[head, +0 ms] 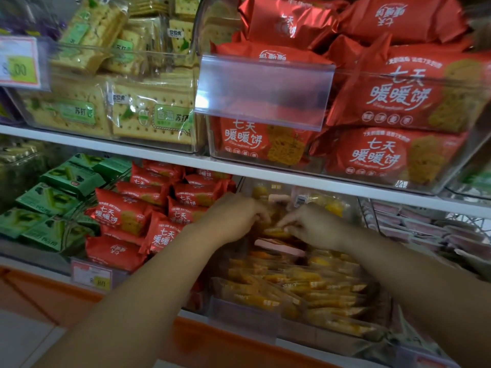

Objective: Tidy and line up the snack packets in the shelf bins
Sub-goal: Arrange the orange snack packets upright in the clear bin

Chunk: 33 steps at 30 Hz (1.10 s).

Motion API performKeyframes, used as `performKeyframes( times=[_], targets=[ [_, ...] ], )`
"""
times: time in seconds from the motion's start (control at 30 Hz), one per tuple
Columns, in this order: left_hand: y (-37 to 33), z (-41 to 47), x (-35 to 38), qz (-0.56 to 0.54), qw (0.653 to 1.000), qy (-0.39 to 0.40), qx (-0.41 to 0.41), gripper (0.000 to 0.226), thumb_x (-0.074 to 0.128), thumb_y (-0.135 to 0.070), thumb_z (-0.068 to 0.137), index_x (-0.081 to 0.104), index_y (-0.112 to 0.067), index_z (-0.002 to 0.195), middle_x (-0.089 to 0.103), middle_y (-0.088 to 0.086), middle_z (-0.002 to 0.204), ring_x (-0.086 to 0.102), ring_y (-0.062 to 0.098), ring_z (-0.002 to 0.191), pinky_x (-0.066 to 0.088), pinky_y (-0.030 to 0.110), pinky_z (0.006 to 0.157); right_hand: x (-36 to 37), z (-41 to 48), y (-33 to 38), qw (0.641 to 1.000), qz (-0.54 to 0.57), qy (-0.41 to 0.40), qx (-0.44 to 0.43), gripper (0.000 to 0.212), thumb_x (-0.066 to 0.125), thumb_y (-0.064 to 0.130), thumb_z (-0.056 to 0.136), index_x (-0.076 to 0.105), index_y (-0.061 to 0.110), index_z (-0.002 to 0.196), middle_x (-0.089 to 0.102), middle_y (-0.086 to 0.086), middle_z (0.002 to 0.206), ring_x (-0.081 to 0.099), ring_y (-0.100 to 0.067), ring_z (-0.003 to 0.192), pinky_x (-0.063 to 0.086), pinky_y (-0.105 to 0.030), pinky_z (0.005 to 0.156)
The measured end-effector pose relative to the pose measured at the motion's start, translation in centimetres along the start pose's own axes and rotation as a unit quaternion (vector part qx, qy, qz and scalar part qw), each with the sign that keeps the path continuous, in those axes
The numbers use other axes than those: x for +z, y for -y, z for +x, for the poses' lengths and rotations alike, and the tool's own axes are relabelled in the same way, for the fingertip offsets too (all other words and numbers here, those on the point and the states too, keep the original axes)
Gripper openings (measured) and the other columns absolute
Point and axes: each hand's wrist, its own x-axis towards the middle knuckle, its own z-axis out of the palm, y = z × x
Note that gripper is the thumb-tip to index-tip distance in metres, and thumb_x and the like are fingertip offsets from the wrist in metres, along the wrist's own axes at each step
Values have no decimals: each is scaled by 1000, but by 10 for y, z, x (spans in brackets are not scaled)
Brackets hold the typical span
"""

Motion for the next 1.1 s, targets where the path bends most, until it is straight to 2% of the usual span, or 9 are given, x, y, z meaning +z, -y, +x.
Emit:
performKeyframes(
  times=[0.13, 0.2, 0.37, 0.57, 0.77, 0.87, 0.97, 1.03, 1.1],
  targets=[
    [17, -35, -14, -118, 968, -212, -59, 25, 56, -9, 92, 72, -23, 106, 72, -5, 104, 66, 17, 98, 50, 33, 91, -10, 9, 22, 997, 2, -78, -27, 27, 57, 22, 92, 65, 21, 118, 67, 5, 113, 57, -1, 92, 39, -14, 78],
    [19, -52, -10, -150, 950, -257, -97, 24, 58, -6, 90, 73, -21, 102, 73, -6, 98, 67, 13, 93, 51, 29, 88, -9, 19, 36, 993, -31, -105, -53, 27, 57, 24, 92, 65, 23, 118, 68, 4, 113, 61, -9, 101, 42, -18, 81],
    [15, -77, 17, -129, 946, -285, -79, 19, 60, -16, 84, 73, -24, 96, 72, -8, 95, 66, 12, 87, 52, 38, 85, 13, 48, 51, 989, -131, -26, -67, 29, 56, 20, 89, 63, 24, 116, 61, -3, 119, 52, -22, 113, 43, -31, 89],
    [21, -75, 20, -135, 944, -293, -70, 20, 65, -14, 83, 72, -26, 98, 70, -9, 93, 63, 10, 84, 49, 47, 86, 14, 68, 53, 985, -170, 8, -41, 21, 59, 23, 87, 64, 27, 106, 61, 0, 113, 54, -20, 107, 37, -26, 76],
    [22, -79, 14, -163, 946, -274, -58, 20, 64, -16, 86, 72, -25, 101, 69, -10, 96, 62, 8, 89, 50, 44, 86, 13, 70, 59, 974, -219, 16, -62, 21, 61, 32, 86, 68, 32, 106, 67, 12, 109, 57, -12, 106, 38, -31, 93],
    [24, -81, 11, -173, 947, -265, -57, 20, 62, -15, 88, 72, -24, 104, 69, -9, 98, 62, 7, 91, 51, 36, 85, 2, 54, 54, 984, -139, -71, -87, 16, 61, 24, 87, 71, 30, 99, 67, 12, 93, 59, -12, 98, 44, -32, 90],
    [22, -83, 7, -179, 949, -251, -63, 22, 60, -19, 90, 69, -25, 109, 66, -12, 105, 59, 3, 95, 48, 21, 85, -1, 15, 52, 983, 11, -167, -78, 13, 66, 20, 86, 73, 26, 94, 66, 12, 88, 59, -5, 90, 43, -15, 80],
    [15, -84, 2, -192, 949, -242, -64, 23, 57, -25, 93, 67, -27, 113, 62, -16, 107, 55, -2, 98, 39, 6, 82, 2, -13, 53, 966, 100, -233, -52, 15, 68, 17, 84, 72, 31, 87, 66, 21, 85, 59, 3, 88, 41, -7, 76],
    [3, -87, -3, -231, 944, -229, -52, 27, 54, -36, 93, 64, -30, 117, 58, -20, 110, 51, -7, 100, 35, 0, 81, 5, -34, 55, 934, 202, -293, -30, 22, 68, 12, 83, 69, 34, 79, 65, 30, 79, 60, 12, 88, 43, -5, 77]
  ],
)
